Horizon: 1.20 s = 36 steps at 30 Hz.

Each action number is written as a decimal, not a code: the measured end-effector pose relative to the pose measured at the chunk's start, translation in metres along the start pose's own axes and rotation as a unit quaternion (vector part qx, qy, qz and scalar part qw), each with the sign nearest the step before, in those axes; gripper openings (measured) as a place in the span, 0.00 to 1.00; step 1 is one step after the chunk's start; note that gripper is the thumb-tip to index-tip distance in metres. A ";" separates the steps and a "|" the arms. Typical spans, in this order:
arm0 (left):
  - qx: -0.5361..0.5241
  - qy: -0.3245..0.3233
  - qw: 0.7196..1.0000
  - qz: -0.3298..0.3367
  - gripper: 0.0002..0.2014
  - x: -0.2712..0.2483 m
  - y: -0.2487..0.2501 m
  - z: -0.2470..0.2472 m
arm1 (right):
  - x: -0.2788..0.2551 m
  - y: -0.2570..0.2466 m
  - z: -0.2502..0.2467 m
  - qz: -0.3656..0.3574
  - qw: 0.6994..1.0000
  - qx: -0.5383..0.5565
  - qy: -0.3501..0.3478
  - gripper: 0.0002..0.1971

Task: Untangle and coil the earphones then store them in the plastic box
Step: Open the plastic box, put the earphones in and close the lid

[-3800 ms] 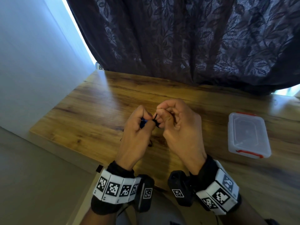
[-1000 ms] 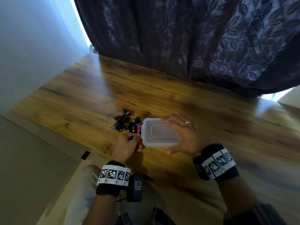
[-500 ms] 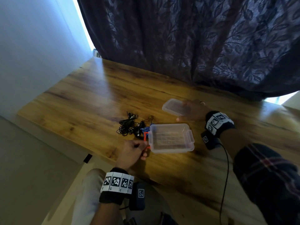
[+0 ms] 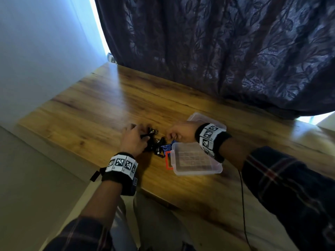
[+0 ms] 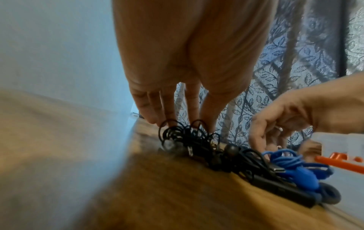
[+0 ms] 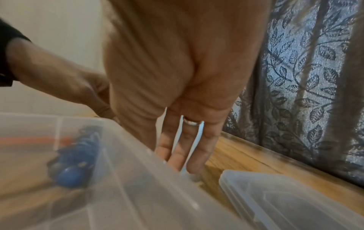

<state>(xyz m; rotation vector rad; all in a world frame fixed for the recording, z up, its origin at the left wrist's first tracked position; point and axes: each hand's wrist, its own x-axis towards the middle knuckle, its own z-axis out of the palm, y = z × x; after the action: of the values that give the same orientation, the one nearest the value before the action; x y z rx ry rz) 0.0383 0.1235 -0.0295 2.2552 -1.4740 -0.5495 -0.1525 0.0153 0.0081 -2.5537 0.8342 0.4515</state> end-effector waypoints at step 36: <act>-0.039 -0.025 0.997 -0.054 0.13 0.014 -0.003 -0.008 | 0.004 0.024 -0.012 -0.038 0.995 0.027 0.086 0.09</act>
<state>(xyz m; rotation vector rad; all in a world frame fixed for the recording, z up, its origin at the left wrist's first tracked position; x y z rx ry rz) 0.0502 0.1126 -0.0264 2.2859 -1.3362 -0.6893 -0.1620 -0.0103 0.0102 -2.5904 0.7946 0.1840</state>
